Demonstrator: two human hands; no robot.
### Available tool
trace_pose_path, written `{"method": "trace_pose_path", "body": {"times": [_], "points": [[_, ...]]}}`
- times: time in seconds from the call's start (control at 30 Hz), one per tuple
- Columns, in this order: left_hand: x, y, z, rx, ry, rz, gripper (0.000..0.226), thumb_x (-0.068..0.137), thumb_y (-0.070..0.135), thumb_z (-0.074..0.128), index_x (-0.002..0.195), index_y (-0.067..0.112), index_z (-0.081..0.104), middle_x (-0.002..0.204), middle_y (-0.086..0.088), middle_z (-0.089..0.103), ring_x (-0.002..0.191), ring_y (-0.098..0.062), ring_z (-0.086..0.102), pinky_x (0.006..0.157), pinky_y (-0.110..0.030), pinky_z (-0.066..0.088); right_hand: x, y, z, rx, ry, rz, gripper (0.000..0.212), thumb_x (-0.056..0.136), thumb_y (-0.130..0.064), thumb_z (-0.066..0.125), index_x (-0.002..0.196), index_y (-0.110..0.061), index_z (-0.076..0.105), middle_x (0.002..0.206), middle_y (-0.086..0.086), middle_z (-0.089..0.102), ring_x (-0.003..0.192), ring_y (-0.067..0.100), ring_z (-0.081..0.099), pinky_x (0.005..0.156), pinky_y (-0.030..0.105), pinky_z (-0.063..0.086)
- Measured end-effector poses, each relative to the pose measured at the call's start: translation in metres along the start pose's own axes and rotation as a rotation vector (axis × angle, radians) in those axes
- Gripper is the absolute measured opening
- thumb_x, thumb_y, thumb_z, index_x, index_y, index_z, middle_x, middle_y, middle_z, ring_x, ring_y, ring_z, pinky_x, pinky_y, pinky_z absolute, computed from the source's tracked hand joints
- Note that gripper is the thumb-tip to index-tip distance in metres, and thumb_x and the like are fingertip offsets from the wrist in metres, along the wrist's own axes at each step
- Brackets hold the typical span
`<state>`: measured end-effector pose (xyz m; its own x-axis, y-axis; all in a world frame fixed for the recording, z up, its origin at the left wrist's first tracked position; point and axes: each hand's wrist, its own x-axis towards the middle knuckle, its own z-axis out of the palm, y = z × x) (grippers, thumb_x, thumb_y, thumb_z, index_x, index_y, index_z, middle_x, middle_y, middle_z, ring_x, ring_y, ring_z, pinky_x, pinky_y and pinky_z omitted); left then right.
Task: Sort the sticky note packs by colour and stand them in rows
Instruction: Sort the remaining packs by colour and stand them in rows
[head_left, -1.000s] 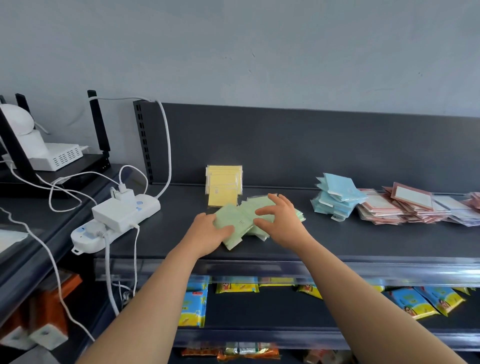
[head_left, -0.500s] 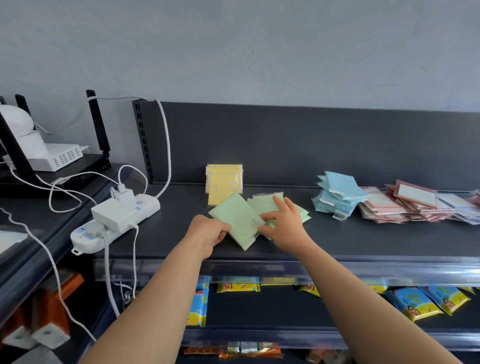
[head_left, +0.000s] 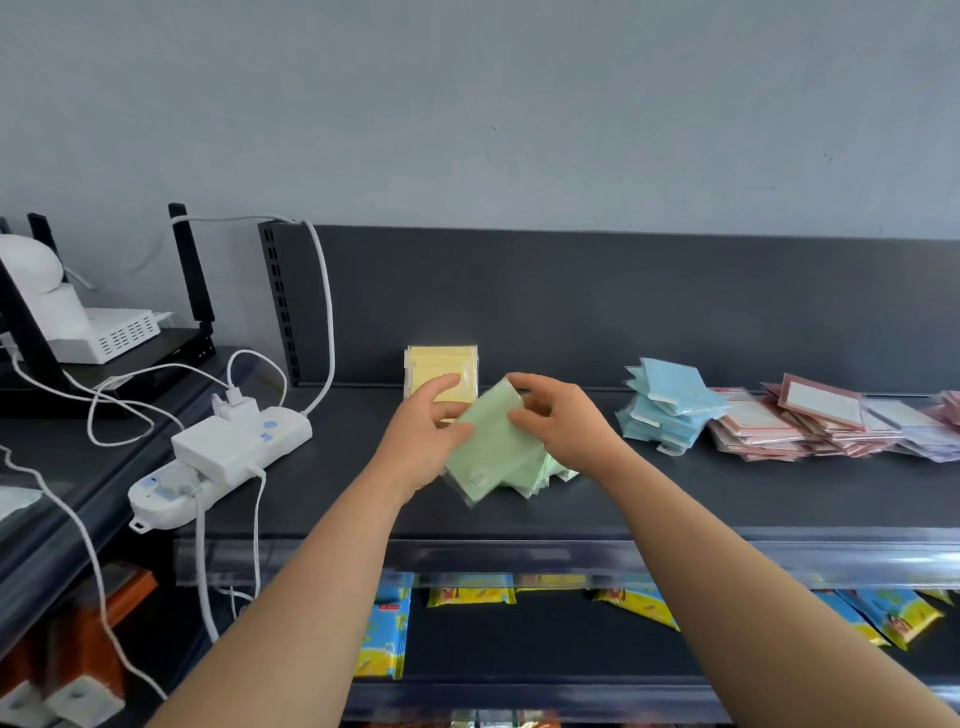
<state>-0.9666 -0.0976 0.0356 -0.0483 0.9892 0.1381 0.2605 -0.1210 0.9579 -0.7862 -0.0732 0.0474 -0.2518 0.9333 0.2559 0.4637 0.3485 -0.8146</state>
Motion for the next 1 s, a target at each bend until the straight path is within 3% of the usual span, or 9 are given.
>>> {"method": "trace_pose_path", "body": {"times": [0.1,0.23,0.37,0.53,0.63,0.73,0.8,0.9,1.0], "points": [[0.001,0.002,-0.001,-0.021,0.010,0.029,0.053,0.090,0.004,0.064,0.135,0.026,0.049,0.116,0.005,0.068,0.095,-0.009,0.067,0.070,-0.019,0.051,0.002,-0.003,-0.005,0.019,-0.050,0.006,0.027,0.092,-0.007,0.054,0.113,-0.016,0.068,0.102,0.001,0.072,0.097,0.020,0.067,0.089,0.037,0.053],[0.000,-0.002,0.000,-0.054,0.046,0.055,0.049,0.088,0.004,0.067,0.130,0.024,0.054,0.115,0.006,0.069,0.094,-0.006,0.067,0.073,-0.018,0.051,0.002,-0.002,-0.002,0.115,-0.070,0.043,0.025,0.092,-0.006,0.054,0.110,-0.017,0.067,0.101,-0.002,0.072,0.094,0.015,0.068,0.088,0.033,0.054],[0.004,-0.011,-0.001,-0.144,0.149,0.018,0.053,0.080,0.013,0.077,0.126,0.025,0.053,0.114,0.009,0.065,0.098,-0.010,0.065,0.082,-0.027,0.054,0.003,0.002,0.001,0.299,0.000,0.072,0.024,0.092,-0.003,0.054,0.107,-0.016,0.067,0.098,-0.002,0.074,0.089,0.014,0.071,0.085,0.034,0.057],[0.003,-0.020,0.004,-0.324,0.016,-0.118,0.031,0.089,0.009,0.067,0.118,0.014,0.057,0.115,-0.005,0.070,0.102,-0.019,0.068,0.092,-0.043,0.055,0.009,0.006,0.006,0.474,0.086,0.105,0.020,0.093,-0.005,0.056,0.106,-0.016,0.067,0.099,0.001,0.074,0.093,0.022,0.070,0.087,0.042,0.056],[0.008,-0.027,0.002,-0.291,0.104,-0.099,0.026,0.093,0.010,0.061,0.116,0.022,0.058,0.115,-0.002,0.068,0.106,-0.021,0.065,0.095,-0.048,0.052,0.009,0.010,0.007,0.261,0.073,0.069,0.024,0.092,-0.014,0.060,0.115,-0.018,0.065,0.107,-0.004,0.071,0.100,0.017,0.067,0.088,0.030,0.053],[0.011,-0.032,-0.007,-0.291,0.245,-0.106,0.028,0.095,0.009,0.054,0.119,0.021,0.049,0.120,-0.001,0.061,0.108,-0.018,0.062,0.092,-0.045,0.054,0.008,0.019,0.001,-0.341,0.089,0.104,0.054,0.083,-0.037,0.070,0.132,-0.019,0.054,0.125,0.001,0.054,0.118,0.020,0.049,0.095,0.028,0.041],[0.011,-0.031,-0.010,-0.303,0.286,-0.121,0.030,0.097,0.008,0.049,0.123,0.019,0.042,0.121,0.000,0.055,0.107,-0.017,0.059,0.087,-0.043,0.056,0.002,0.022,0.001,-0.665,0.011,0.161,0.070,0.074,-0.050,0.072,0.133,-0.019,0.050,0.125,0.004,0.047,0.117,0.024,0.042,0.095,0.033,0.040],[0.009,-0.033,-0.012,-0.264,0.312,-0.134,0.030,0.096,0.007,0.046,0.123,0.019,0.039,0.120,-0.001,0.052,0.103,-0.015,0.057,0.085,-0.043,0.057,-0.002,0.026,0.005,-0.756,-0.026,0.206,0.079,0.068,-0.054,0.073,0.134,-0.020,0.045,0.122,0.004,0.047,0.112,0.024,0.041,0.091,0.033,0.041],[0.009,-0.037,-0.013,-0.246,0.345,-0.159,0.030,0.097,0.006,0.045,0.124,0.017,0.037,0.120,-0.002,0.051,0.098,-0.013,0.057,0.082,-0.043,0.058,0.000,0.023,0.005,-0.777,0.022,0.204,0.071,0.068,-0.052,0.075,0.125,-0.018,0.050,0.119,0.005,0.046,0.109,0.025,0.041,0.091,0.032,0.038]]}}
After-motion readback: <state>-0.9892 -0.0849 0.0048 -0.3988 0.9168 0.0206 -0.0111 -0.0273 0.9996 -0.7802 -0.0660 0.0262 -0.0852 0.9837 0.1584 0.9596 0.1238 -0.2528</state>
